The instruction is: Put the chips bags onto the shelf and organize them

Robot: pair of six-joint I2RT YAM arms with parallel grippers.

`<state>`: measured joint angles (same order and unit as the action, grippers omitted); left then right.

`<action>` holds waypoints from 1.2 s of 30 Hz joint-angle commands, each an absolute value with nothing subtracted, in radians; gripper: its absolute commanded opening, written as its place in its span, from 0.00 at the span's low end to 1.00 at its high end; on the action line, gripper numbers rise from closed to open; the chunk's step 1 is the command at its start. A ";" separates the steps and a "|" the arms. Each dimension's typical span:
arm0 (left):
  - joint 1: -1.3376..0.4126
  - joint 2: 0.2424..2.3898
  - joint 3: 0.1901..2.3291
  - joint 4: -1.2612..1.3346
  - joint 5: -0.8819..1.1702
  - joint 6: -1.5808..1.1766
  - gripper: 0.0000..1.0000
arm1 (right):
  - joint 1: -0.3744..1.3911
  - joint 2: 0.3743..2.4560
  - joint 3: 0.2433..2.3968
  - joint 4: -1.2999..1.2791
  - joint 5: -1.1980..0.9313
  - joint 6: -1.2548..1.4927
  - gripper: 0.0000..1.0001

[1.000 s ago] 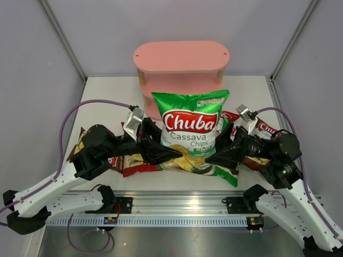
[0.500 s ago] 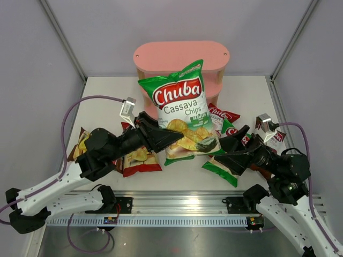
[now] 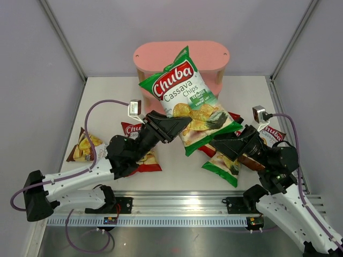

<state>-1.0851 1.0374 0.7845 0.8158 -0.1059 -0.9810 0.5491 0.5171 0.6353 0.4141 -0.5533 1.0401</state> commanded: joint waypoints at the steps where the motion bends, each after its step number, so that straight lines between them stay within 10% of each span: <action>1: -1.112 1.041 0.778 1.038 -0.218 -0.991 0.15 | 0.558 0.511 0.672 0.451 -0.453 0.999 0.99; 13: -1.140 1.103 0.868 0.817 -0.169 -0.999 0.13 | 0.557 0.598 0.678 0.568 -0.403 1.023 0.95; 24: -1.129 1.066 1.003 0.531 -0.029 -0.867 0.13 | 0.557 0.594 0.684 0.439 -0.459 1.000 0.62; 31: -1.121 1.043 1.072 0.280 -0.079 -0.807 0.48 | 0.557 0.577 0.663 0.457 -0.378 1.034 0.33; 36: -1.097 0.996 1.106 -0.030 -0.305 -0.825 0.92 | 0.557 0.581 0.657 0.437 -0.221 1.016 0.27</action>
